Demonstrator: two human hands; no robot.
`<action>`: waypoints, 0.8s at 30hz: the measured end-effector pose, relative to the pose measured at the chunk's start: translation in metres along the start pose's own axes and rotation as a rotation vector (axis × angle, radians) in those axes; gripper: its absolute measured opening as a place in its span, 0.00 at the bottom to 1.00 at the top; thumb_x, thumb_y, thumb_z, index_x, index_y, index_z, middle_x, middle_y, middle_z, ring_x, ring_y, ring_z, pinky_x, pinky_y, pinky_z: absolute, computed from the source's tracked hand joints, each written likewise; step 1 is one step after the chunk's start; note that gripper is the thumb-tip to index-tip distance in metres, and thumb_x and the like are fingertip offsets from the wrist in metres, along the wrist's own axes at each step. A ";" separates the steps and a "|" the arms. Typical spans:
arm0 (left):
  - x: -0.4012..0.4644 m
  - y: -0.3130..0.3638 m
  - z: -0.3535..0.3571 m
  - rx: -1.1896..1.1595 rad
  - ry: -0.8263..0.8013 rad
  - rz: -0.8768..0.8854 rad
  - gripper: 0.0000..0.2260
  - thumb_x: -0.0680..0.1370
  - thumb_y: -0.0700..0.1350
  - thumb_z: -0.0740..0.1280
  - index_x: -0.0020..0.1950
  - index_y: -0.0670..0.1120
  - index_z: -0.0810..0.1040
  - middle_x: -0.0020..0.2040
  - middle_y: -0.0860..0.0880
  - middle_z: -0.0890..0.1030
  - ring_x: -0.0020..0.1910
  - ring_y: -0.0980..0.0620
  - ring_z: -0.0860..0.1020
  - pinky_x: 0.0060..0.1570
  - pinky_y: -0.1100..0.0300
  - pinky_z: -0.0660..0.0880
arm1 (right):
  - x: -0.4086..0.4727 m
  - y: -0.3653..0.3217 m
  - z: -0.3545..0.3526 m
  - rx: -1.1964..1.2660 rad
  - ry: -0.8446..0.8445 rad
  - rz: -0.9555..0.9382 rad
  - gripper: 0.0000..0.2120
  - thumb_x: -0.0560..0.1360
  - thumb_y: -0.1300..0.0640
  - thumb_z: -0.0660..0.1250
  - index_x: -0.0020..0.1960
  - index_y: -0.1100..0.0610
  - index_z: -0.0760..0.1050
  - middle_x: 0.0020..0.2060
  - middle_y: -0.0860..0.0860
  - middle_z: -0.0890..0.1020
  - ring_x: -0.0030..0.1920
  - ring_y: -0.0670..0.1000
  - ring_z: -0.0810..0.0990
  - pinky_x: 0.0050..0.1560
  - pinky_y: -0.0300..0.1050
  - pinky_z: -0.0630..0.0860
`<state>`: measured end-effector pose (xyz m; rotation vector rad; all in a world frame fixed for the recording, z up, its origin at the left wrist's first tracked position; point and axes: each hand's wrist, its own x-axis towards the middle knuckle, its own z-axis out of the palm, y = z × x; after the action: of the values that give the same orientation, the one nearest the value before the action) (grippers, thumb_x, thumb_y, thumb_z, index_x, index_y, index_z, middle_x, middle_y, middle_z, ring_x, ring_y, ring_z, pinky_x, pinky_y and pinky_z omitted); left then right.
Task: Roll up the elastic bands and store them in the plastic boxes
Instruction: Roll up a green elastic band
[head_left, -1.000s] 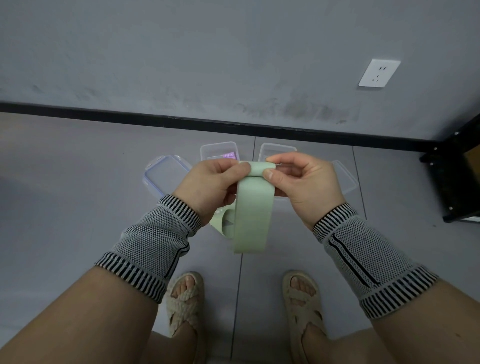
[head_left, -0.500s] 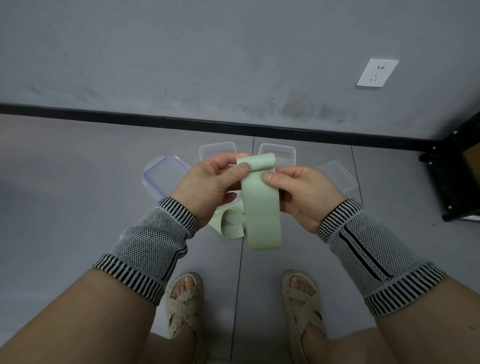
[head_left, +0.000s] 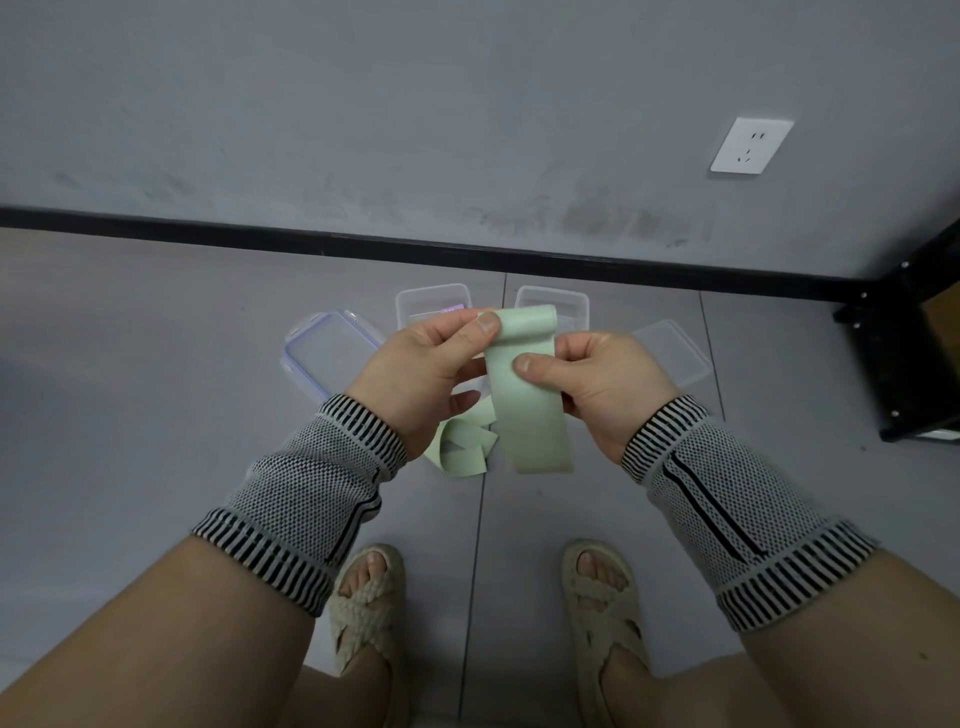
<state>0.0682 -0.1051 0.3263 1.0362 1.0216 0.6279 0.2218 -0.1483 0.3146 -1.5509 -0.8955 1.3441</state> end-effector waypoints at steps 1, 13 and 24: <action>0.000 -0.001 -0.001 -0.003 -0.006 -0.001 0.07 0.79 0.49 0.63 0.51 0.52 0.80 0.45 0.54 0.82 0.45 0.56 0.79 0.49 0.57 0.70 | -0.001 0.000 0.001 -0.021 0.006 -0.010 0.27 0.60 0.50 0.76 0.46 0.72 0.75 0.43 0.64 0.83 0.47 0.66 0.82 0.50 0.66 0.78; 0.005 -0.002 -0.007 -0.086 0.020 0.101 0.10 0.78 0.35 0.62 0.58 0.37 0.76 0.49 0.40 0.80 0.46 0.47 0.80 0.51 0.53 0.78 | 0.001 -0.001 -0.005 0.166 -0.084 -0.016 0.13 0.69 0.58 0.72 0.52 0.61 0.77 0.37 0.54 0.81 0.34 0.49 0.78 0.37 0.41 0.76; 0.001 -0.002 0.002 -0.097 0.000 0.116 0.11 0.75 0.30 0.64 0.51 0.42 0.79 0.45 0.44 0.81 0.43 0.49 0.82 0.43 0.56 0.81 | -0.002 -0.005 -0.003 0.114 0.040 -0.160 0.03 0.74 0.59 0.69 0.45 0.58 0.80 0.29 0.52 0.82 0.29 0.49 0.79 0.33 0.43 0.79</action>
<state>0.0706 -0.1060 0.3246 1.0150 0.9271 0.7649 0.2245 -0.1484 0.3203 -1.3846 -0.8830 1.2243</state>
